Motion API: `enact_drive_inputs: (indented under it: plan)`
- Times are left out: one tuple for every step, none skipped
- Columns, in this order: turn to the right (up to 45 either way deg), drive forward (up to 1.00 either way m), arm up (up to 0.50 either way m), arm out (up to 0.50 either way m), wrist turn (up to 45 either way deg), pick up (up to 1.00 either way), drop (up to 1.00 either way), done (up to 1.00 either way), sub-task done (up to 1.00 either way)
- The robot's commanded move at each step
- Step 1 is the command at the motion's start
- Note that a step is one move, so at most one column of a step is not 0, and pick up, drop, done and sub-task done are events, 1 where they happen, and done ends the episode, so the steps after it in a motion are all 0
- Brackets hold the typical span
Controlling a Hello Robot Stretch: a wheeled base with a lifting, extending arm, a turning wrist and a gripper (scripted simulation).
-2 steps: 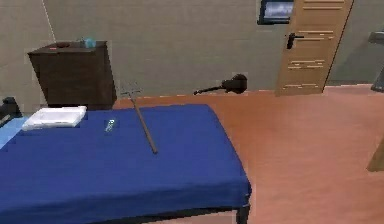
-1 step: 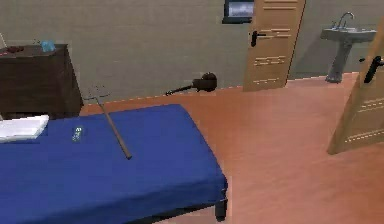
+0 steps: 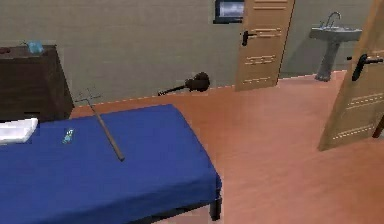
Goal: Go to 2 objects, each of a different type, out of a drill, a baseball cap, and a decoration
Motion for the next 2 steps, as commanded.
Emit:
enact_drive_inputs:
  plan:
    - [-45.0, 0.00, 0.00, 0.00, 0.0, 0.00, 0.00, 0.00, 0.00]
    - [-45.0, 0.00, 0.00, 0.00, 0.0, 0.00, 0.00, 0.00, 0.00]
